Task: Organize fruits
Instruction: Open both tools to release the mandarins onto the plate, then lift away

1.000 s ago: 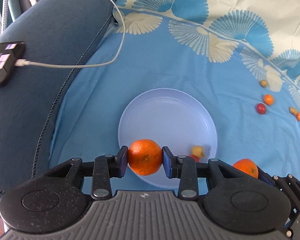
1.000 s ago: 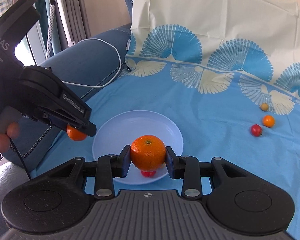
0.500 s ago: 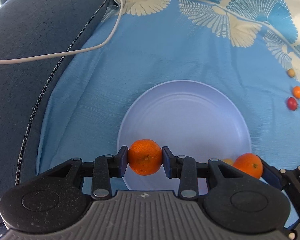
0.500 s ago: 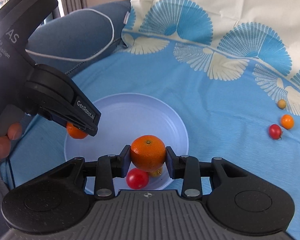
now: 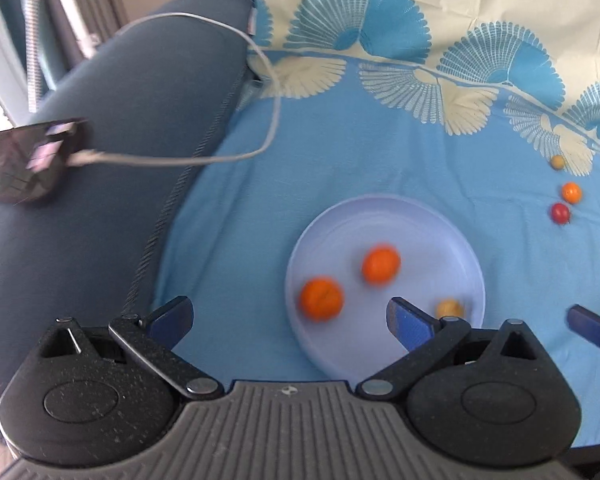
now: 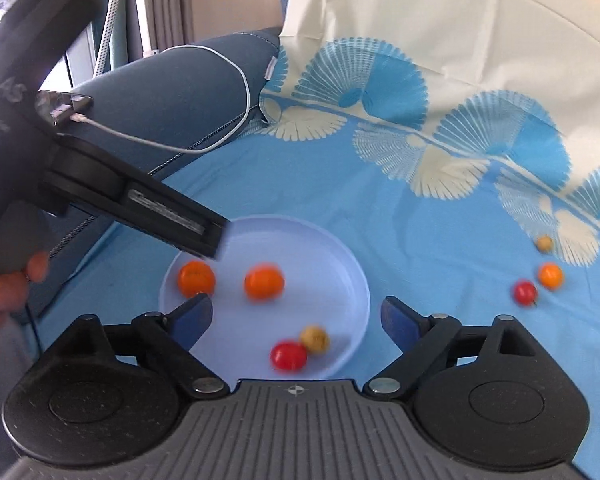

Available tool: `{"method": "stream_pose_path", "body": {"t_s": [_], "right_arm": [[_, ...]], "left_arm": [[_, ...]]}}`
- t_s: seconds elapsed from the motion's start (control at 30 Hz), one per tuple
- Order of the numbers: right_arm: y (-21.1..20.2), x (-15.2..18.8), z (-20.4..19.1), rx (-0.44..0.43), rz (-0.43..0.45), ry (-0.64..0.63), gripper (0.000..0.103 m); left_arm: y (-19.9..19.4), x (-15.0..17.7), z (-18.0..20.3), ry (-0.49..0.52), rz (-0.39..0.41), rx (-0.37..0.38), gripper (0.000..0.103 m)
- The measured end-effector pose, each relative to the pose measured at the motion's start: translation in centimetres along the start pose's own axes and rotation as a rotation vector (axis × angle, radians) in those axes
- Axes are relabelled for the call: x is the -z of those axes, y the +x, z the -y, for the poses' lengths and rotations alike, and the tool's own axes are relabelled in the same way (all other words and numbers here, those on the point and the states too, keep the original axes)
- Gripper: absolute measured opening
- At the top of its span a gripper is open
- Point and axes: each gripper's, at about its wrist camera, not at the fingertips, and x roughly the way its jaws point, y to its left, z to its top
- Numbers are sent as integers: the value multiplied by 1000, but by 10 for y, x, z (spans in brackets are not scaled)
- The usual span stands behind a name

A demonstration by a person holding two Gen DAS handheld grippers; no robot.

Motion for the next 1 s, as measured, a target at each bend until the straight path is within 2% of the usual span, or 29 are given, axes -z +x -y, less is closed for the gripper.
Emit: {"method": "stream_pose_path", "body": {"t_s": [0.1, 0.3, 0.6, 1.0], "right_arm": [[-33, 16, -10, 21, 3, 31, 95], [-93, 39, -39, 58, 76, 76, 100], [-145, 65, -53, 103, 125, 86, 101], [-177, 77, -54, 136, 181, 84, 102]], "left_arm": [[-29, 22, -3, 13, 18, -51, 103], [-72, 58, -13, 10, 50, -50, 103], [-115, 87, -12, -15, 92, -20, 103], [-146, 103, -7, 4, 144, -13, 103]]}}
